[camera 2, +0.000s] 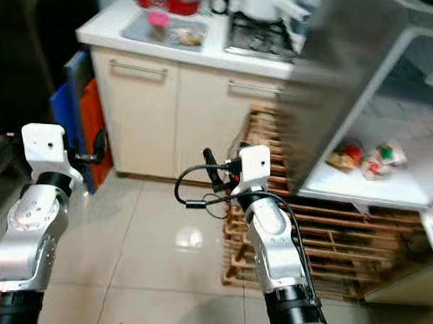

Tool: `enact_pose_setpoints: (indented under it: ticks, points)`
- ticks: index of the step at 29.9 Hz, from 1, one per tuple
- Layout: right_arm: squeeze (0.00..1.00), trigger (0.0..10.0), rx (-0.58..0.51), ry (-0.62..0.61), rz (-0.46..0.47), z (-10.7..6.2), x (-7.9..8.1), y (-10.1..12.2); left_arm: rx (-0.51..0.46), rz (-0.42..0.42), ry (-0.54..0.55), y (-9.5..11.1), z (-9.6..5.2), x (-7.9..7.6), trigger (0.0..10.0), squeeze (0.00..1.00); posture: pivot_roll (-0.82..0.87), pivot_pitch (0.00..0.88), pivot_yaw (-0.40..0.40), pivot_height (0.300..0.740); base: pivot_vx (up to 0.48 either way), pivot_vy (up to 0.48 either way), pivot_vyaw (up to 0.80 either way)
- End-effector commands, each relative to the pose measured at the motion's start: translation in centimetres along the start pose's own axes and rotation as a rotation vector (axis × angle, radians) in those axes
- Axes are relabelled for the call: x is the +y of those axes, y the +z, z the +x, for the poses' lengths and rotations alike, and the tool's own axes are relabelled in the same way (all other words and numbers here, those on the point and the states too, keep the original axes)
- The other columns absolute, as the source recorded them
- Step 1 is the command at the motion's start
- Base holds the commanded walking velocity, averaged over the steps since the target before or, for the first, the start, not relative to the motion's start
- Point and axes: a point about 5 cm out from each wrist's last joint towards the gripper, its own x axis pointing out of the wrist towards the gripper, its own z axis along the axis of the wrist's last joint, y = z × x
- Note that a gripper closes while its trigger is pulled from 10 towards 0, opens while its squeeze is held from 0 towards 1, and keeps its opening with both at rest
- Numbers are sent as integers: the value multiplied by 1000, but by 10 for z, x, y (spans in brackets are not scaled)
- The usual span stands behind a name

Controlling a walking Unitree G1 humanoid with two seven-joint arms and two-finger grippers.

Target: Restocking fridge

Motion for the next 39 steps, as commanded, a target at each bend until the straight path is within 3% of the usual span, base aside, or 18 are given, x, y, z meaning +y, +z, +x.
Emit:
enact_pose_setpoints:
  ticks: [1, 11, 15, 22, 27, 29, 35, 39]
  points:
    - [0, 10000, -6, -20, -15, 0, -6, 3, -39, 6, -20, 7, 2, -7, 10000, 0, -1, 0, -70, 740, 461, 0, 0]
    - [0, 10000, -5, 8, -20, 3, 0, 4, -74, -13, 4, 12, 3, -6, 10000, 0, 3, 0, -81, 740, 456, 0, 0]
    - [0, 10000, -3, 7, -18, 4, -1, 3, -69, -60, 3, 12, 2, -8, 10000, 0, 3, 0, -80, 740, 0, 480, 0]
    - [0, 10000, -1, 8, -12, 4, 0, 2, -70, -31, -7, 13, 3, -8, 10000, 0, 5, 0, -78, 740, 0, 480, 0]
    - [0, 10000, -57, -63, 28, 3, -4, 8, -72, -22, -17, 14, 6, -8, 10000, 0, 5, 0, -78, 740, 0, 480, 0]
    - [0, 10000, -76, -171, 61, 3, -18, 11, -61, -17, -24, 12, 6, -9, 10000, 0, 5, 0, -76, 740, 0, 476, 0]
    - [0, 10000, -55, -189, 53, 5, -21, 7, -5, 45, -60, 5, 10, -16, 10000, 0, 3, 0, -75, 740, 88, 362, 0]
    - [0, 10000, -57, -173, 46, 5, -18, 7, -5, 19, -34, 5, 11, -13, 10000, 0, 1, 0, -74, 740, 0, 0, 0]
